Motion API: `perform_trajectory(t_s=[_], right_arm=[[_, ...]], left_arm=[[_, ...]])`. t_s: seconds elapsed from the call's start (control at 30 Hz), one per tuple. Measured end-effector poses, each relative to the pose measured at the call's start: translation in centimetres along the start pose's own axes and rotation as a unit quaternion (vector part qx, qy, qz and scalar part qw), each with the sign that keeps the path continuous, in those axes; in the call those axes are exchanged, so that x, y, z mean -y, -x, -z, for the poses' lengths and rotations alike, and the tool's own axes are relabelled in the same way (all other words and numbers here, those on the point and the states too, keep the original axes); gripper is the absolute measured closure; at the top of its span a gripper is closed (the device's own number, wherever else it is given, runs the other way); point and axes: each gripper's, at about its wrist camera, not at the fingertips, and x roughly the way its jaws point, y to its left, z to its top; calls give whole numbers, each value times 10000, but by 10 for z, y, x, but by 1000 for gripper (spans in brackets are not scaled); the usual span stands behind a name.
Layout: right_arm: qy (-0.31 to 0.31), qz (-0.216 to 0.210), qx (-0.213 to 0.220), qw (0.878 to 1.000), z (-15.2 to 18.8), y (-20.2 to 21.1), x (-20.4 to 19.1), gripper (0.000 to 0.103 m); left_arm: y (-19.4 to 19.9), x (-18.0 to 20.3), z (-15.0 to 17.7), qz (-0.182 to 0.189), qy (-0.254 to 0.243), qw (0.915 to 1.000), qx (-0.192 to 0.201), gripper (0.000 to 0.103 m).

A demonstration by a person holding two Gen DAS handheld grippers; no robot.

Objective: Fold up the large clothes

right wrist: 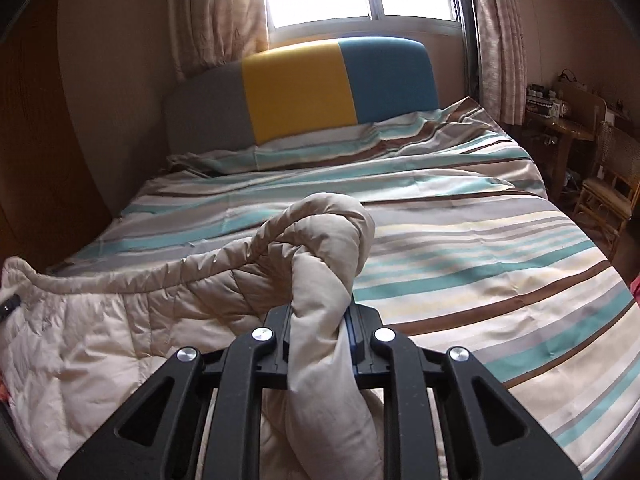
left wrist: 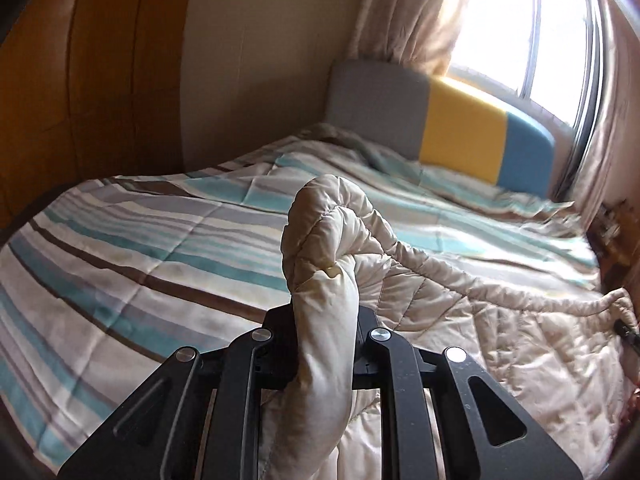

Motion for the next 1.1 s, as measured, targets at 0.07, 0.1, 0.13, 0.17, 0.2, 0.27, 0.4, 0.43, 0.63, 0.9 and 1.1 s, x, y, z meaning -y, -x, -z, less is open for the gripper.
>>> perform_trajectory(t_s=[0.07,0.1,0.13,0.17,0.2,0.27,0.4,0.43,0.63,0.9,1.1], right_arm=[[60,175,-108,9998,9,-13,1,85],[34,224,-196,9996,14,-20,3,84],[13,256,-253,9994,17,-26,5,83],[17,309,-288,9991,20,-31,6,80],[41,374,-325,9988,23,-36,6,78],[124,441,-379,9982,24,-45,4,74],[349,648,-591,9955,28,-66,-2,67],[375,696,-665,9947,30,-71,-3,63],[470,756,-866,9923,37,-92,-5,58],[586,943,-934,9894,43,-99,-11,52],[568,1009,-937,9889,43,-97,-10,47]], left_arm=[[-13,7,6,-165,-166,9997,-74,87],[-17,9,8,-209,-214,9995,-98,87],[-24,12,12,-276,-282,9991,-144,86],[-35,13,16,-358,-326,9986,-235,86],[-42,13,20,-422,-342,9981,-301,86],[-53,13,25,-562,-370,9971,-365,86],[-66,18,29,-679,-487,9958,-383,86],[-71,18,31,-707,-504,9952,-440,80],[-102,8,42,-731,-334,9920,-978,69],[-109,8,45,-869,-332,9893,-1126,57],[-88,4,37,-1416,-188,9842,-1042,24]])
